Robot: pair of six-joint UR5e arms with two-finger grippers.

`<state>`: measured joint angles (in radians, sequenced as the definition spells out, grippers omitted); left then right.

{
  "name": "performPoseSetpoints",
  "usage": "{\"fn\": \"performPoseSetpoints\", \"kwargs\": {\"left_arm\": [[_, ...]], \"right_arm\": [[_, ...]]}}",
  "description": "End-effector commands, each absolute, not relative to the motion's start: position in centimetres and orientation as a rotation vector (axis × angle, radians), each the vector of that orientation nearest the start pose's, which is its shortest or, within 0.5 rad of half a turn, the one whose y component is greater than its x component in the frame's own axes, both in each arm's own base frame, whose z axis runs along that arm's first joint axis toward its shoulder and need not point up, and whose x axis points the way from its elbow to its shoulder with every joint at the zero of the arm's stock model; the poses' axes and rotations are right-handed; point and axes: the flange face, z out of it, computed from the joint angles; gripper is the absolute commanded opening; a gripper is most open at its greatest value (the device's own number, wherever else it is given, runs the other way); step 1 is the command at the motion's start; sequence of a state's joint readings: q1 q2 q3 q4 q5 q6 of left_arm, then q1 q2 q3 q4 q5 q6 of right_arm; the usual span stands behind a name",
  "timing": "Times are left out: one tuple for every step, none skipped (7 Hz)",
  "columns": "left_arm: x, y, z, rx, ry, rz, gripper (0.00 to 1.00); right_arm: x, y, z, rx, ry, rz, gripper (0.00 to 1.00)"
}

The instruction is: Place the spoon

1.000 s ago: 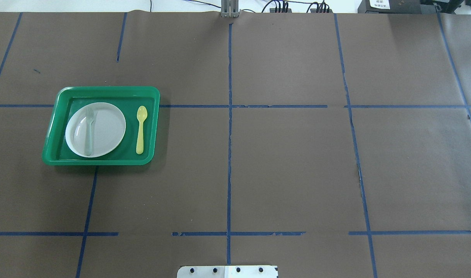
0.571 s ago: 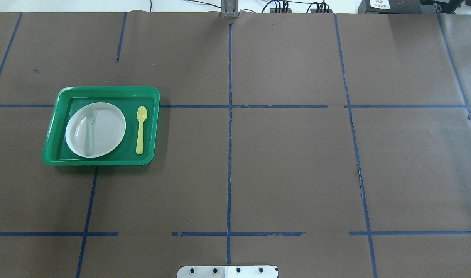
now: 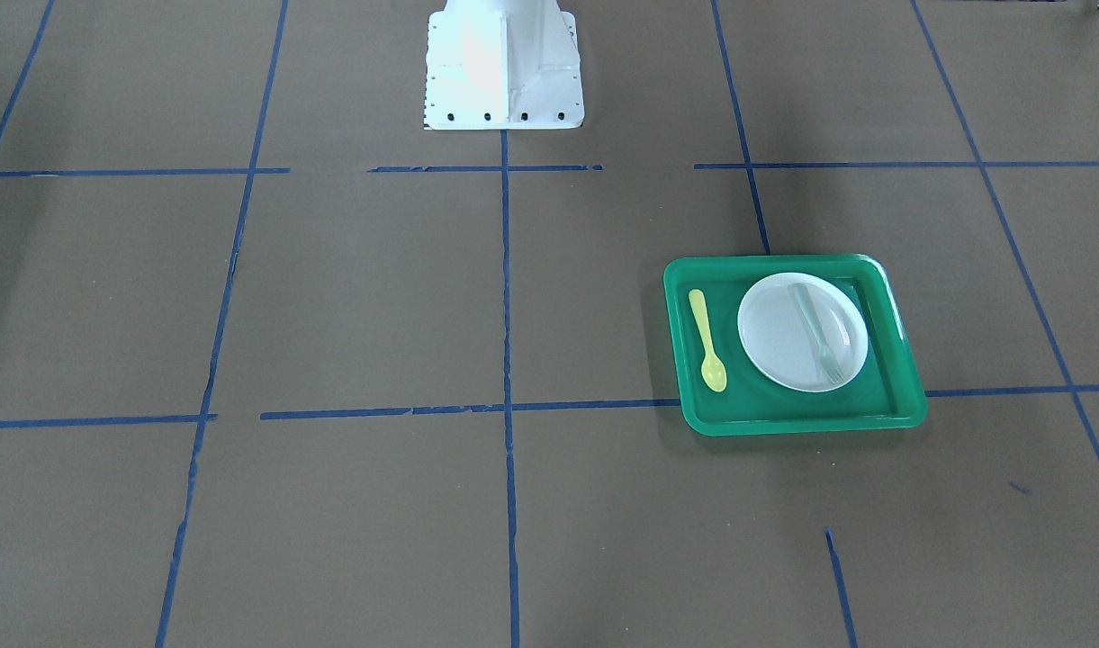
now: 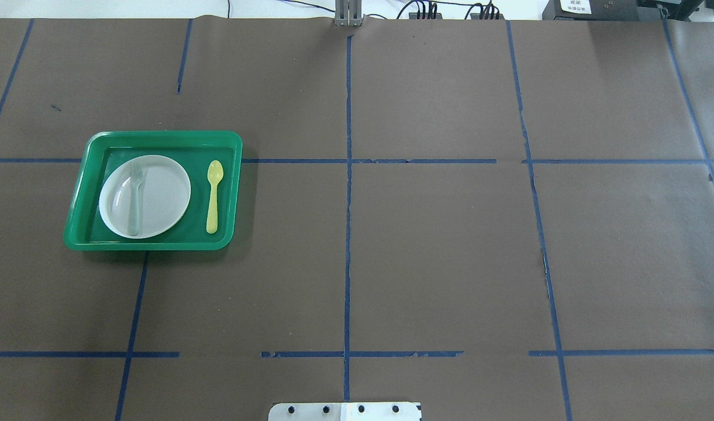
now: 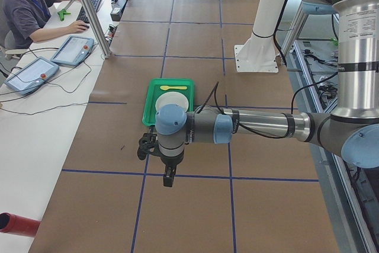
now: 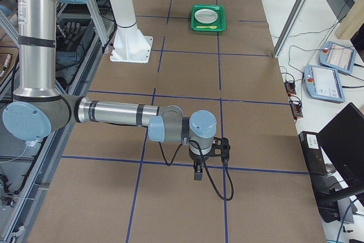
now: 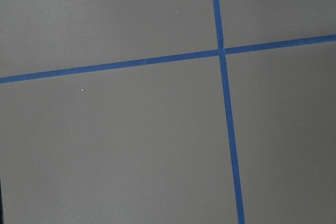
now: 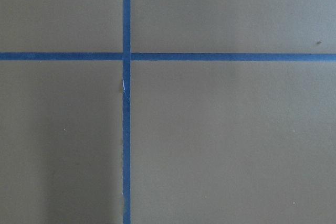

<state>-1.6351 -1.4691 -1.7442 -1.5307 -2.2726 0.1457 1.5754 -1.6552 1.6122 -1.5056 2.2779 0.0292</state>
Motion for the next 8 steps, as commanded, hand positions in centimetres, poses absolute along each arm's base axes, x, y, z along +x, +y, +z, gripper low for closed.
{"fn": "performPoseSetpoints", "kwargs": {"left_arm": [[-9.73, -45.19, 61.93, 0.127, 0.696, 0.099, 1.00], [-9.72, -45.38, 61.23, 0.143, 0.698, 0.106, 1.00], [-9.73, -45.52, 61.21, 0.144, 0.697, 0.107, 1.00], [-9.73, -45.52, 61.21, 0.144, 0.697, 0.107, 1.00], [-9.66, -45.63, 61.10, 0.150, 0.697, 0.110, 1.00], [-9.67, -45.70, 61.17, 0.164, 0.695, 0.116, 1.00], [-9.67, -45.71, 61.42, 0.163, 0.695, 0.115, 1.00], [-9.74, -45.70, 61.42, 0.163, 0.695, 0.114, 1.00]], "right_arm": [[7.07, -45.71, 67.62, 0.013, -0.707, 0.024, 1.00], [7.07, -45.71, 67.62, 0.013, -0.707, 0.024, 1.00], [7.07, -45.70, 67.64, 0.012, -0.707, 0.025, 1.00], [7.07, -45.70, 67.64, 0.012, -0.707, 0.025, 1.00], [7.07, -45.70, 67.64, 0.012, -0.707, 0.025, 1.00], [7.07, -45.70, 67.64, 0.012, -0.707, 0.025, 1.00], [7.07, -45.70, 67.64, 0.012, -0.707, 0.025, 1.00], [7.07, -45.70, 67.64, 0.012, -0.707, 0.025, 1.00]]}}
